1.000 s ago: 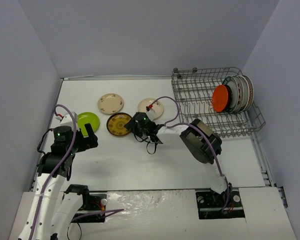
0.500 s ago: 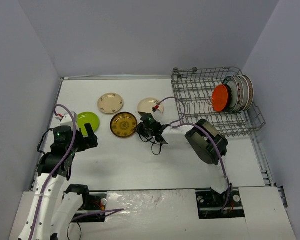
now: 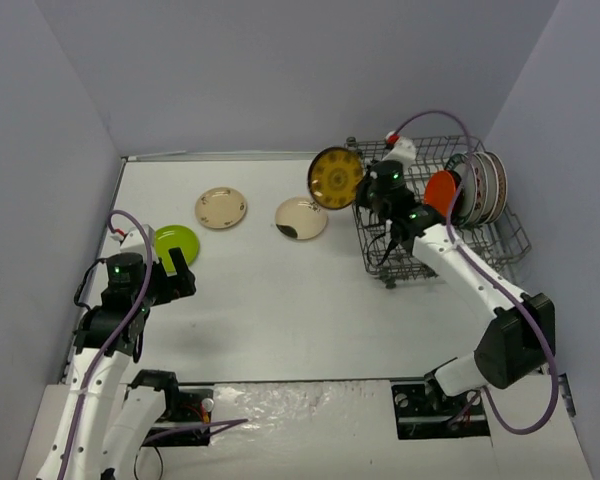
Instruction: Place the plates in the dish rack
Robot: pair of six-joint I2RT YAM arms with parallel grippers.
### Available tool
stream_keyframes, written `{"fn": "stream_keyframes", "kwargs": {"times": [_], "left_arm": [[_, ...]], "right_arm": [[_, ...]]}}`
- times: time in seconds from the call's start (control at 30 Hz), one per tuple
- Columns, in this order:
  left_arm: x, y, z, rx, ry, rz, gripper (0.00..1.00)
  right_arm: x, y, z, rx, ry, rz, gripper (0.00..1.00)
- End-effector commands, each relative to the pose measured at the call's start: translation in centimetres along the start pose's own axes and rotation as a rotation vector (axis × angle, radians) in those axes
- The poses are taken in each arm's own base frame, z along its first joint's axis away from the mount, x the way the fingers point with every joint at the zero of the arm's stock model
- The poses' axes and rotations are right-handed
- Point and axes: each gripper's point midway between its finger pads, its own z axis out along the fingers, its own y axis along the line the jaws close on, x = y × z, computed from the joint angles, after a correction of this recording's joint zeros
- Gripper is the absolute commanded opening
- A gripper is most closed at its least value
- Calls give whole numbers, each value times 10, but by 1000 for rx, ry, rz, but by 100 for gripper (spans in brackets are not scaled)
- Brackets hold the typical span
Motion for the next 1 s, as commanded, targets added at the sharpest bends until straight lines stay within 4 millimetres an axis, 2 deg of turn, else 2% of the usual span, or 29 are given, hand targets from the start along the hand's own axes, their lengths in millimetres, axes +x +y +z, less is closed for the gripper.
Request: {"fn": "stream_keyframes", "kwargs": {"times": [0.0, 0.17, 0.3, 0.5, 0.57, 0.8, 0.97], "left_arm": [[-21, -3, -4, 9, -68, 15, 97], [-21, -3, -3, 9, -69, 14, 97], [-21, -2, -3, 5, -69, 13, 97], [-21, -1, -3, -1, -70, 13, 97], [-21, -1, -3, -1, -69, 13, 97], [-21, -1, -2, 0, -68, 12, 97], [-21, -1, -2, -3, -68, 13, 97]], "right_arm": [[-77, -74, -25, 249, -131, -297, 0], [-131, -154, -31, 525, -187, -446, 0], [-150, -191, -23, 656, -209, -493, 0], [-145, -220, -2, 790, -150, -574, 0], [-142, -224, 5, 792, -135, -593, 0], [-118, -233, 32, 782, -75, -609, 0], [-93, -243, 46, 775, -22, -623, 0]]}}
